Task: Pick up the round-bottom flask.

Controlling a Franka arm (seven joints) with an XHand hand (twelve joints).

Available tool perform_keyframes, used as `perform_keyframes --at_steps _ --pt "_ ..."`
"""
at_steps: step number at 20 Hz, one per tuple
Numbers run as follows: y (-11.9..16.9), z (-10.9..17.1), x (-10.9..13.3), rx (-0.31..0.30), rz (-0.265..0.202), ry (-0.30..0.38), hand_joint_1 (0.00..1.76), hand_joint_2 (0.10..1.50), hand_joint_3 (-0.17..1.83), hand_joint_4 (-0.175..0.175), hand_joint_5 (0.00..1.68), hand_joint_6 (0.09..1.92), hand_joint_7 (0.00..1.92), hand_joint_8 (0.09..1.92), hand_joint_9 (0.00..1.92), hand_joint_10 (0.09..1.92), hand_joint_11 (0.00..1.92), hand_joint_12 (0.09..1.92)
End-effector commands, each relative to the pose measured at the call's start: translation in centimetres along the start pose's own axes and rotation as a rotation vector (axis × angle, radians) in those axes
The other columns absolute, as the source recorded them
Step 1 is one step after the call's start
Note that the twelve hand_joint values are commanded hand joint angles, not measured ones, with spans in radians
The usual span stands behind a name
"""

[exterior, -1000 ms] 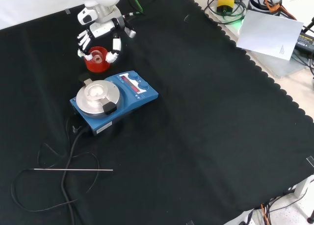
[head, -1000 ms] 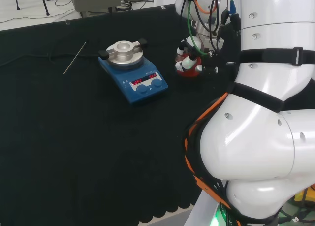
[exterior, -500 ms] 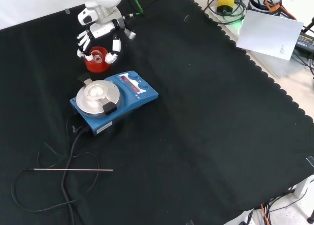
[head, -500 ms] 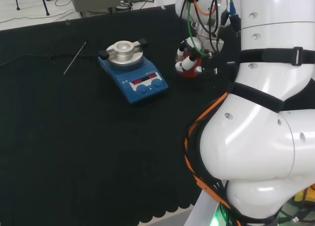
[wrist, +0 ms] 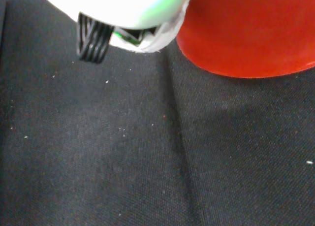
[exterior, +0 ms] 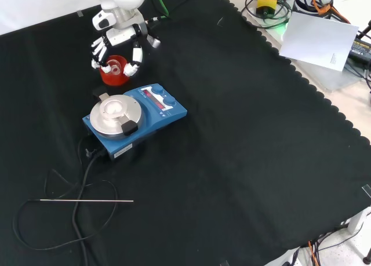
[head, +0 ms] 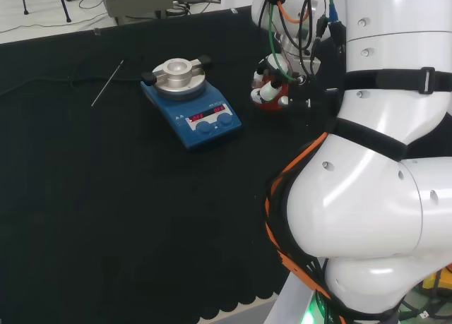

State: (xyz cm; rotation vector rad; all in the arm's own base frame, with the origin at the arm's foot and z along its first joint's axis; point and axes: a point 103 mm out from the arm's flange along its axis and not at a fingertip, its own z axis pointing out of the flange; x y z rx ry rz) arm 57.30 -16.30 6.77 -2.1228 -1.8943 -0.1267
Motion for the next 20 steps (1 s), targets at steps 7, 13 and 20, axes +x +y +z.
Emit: perform_keyframes --at_steps 7,13,20 --pt "0.2 0.0 0.1 -0.042 0.017 0.005 1.07 0.85 0.37 0.163 1.1 0.82 0.48 0.66 0.64 0.62 0.32 1.28" --pt "0.2 -0.2 0.2 -0.069 0.039 -0.013 1.1 0.75 0.56 0.163 1.17 0.81 0.57 0.63 0.75 0.55 0.47 1.21" --pt "-0.2 -1.9 0.8 -0.086 0.048 0.003 1.11 0.68 0.68 0.145 1.17 0.86 0.61 0.63 0.8 0.53 0.53 1.18"
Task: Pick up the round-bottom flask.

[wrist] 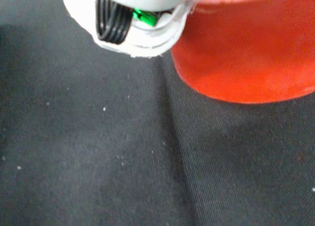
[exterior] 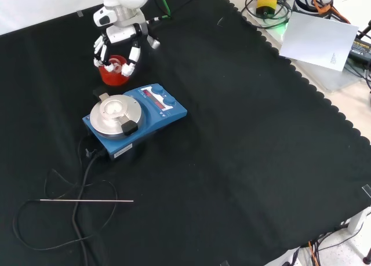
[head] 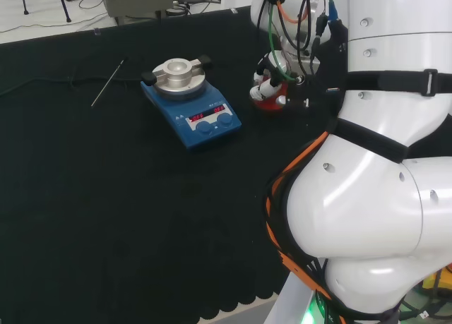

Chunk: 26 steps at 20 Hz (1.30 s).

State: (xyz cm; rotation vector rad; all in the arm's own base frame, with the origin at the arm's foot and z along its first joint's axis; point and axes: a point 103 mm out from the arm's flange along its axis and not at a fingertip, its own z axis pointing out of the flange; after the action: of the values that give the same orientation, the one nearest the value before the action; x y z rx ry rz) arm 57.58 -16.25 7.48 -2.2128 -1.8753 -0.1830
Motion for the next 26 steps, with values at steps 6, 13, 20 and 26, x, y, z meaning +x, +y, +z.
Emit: perform_keyframes --at_steps 6,13,20,26 --pt "-0.7 -3.4 1.5 -0.032 0.011 0.007 1.12 0.66 0.71 0.144 1.19 0.85 0.63 0.64 0.82 0.52 0.55 1.18" --pt "-1.4 -5.4 2.4 -0.045 0.035 0.022 1.12 0.66 0.68 0.175 1.23 0.75 0.65 0.64 0.84 0.51 0.57 1.17" --pt "-2.1 -8.1 3.6 -0.059 0.058 0.038 1.12 0.66 0.67 0.175 1.24 0.74 0.65 0.64 0.84 0.5 0.57 1.17" --pt "-2.9 -10.4 5.3 -0.062 0.071 0.054 1.12 0.66 0.66 0.175 1.24 0.73 0.66 0.64 0.85 0.5 0.58 1.17"
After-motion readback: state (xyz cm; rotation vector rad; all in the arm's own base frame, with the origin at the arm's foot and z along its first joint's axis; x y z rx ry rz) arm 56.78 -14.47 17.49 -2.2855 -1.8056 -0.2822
